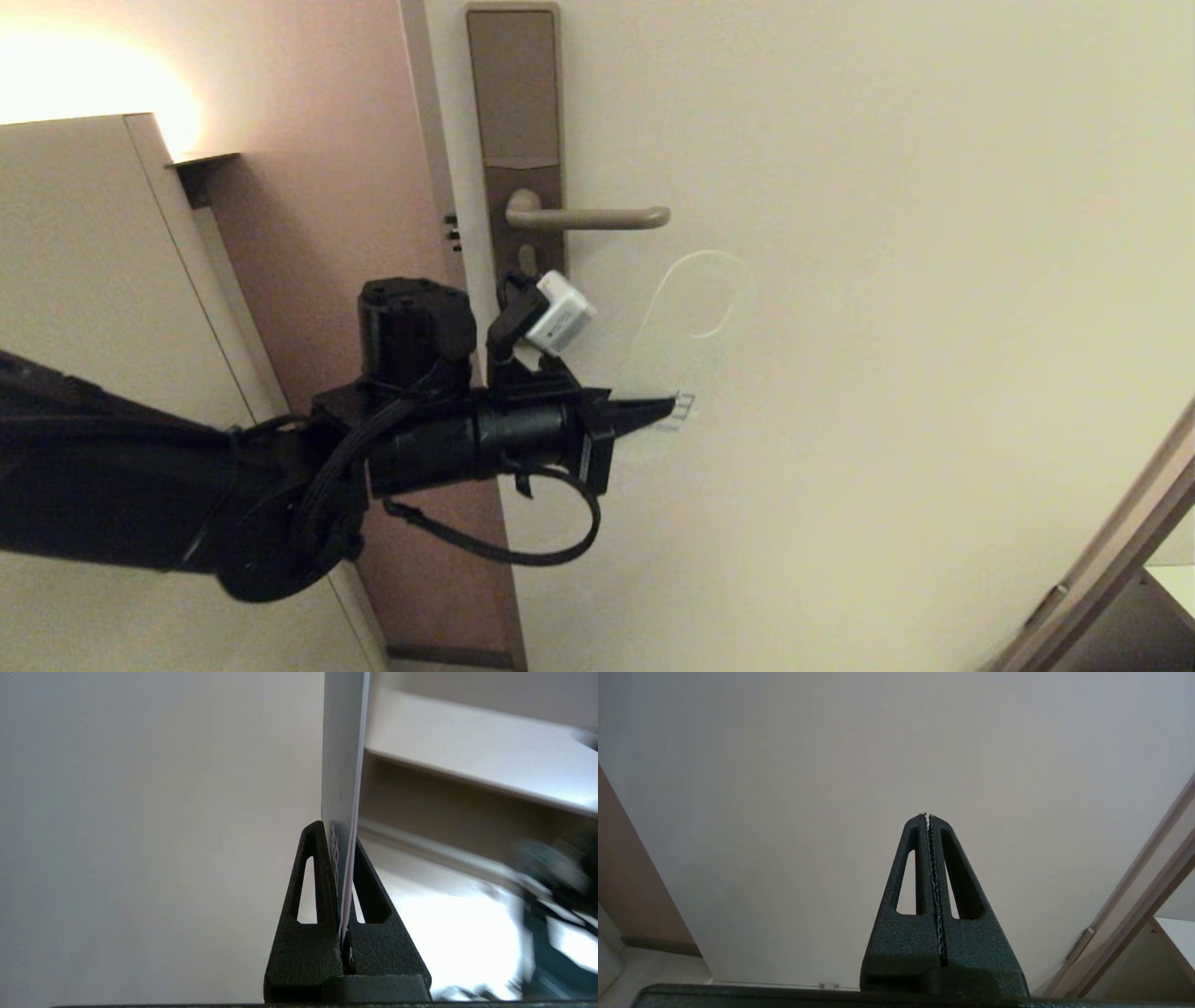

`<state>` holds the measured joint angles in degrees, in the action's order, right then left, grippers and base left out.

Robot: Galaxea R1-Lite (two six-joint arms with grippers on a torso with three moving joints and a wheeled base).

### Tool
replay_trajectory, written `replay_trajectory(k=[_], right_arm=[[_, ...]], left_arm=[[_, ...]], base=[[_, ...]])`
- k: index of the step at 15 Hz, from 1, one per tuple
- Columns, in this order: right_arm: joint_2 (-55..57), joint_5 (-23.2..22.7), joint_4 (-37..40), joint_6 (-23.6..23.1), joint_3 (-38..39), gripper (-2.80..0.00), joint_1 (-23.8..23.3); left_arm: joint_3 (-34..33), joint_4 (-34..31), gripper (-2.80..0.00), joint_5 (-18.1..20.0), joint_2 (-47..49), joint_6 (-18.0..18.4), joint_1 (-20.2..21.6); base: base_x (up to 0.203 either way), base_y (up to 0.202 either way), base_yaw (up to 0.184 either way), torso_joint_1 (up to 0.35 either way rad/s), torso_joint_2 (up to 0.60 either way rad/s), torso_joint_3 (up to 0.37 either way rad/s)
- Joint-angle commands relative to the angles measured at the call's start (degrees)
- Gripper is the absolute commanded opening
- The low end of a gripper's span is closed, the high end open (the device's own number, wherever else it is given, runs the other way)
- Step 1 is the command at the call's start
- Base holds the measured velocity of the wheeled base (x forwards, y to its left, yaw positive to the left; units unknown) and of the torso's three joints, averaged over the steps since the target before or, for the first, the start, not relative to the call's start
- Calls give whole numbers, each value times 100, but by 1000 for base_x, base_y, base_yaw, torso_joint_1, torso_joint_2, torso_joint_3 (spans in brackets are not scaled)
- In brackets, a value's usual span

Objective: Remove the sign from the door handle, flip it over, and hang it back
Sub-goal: Hand it to the other hand

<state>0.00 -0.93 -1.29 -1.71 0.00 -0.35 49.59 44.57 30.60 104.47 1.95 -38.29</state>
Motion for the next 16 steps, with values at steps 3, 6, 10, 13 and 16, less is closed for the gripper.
replay_trajectory(k=[3, 6, 10, 13, 16], right_arm=[[9, -4, -3, 3, 0, -280, 0], [2, -4, -3, 1, 0, -280, 0], [0, -30, -3, -67, 0, -280, 0], [0, -48, -11, -225, 0, -280, 0], [26, -49, 157, -234, -8, -280, 0]], left_arm=[[-1359, 33, -280, 559, -1191, -43, -154], [-2039, 27, -280, 810, -1886, -144, -193], [-2124, 146, -280, 821, -2427, -1118, -203], [-2375, 205, -280, 802, -2644, -1291, -187], [-2523, 649, -280, 798, -2538, -1323, -196]], base=[[0, 0, 0, 0, 0, 0], [0, 0, 0, 0, 0, 0], [0, 0, 0, 0, 0, 0], [0, 0, 0, 0, 0, 0], [0, 0, 0, 0, 0, 0]])
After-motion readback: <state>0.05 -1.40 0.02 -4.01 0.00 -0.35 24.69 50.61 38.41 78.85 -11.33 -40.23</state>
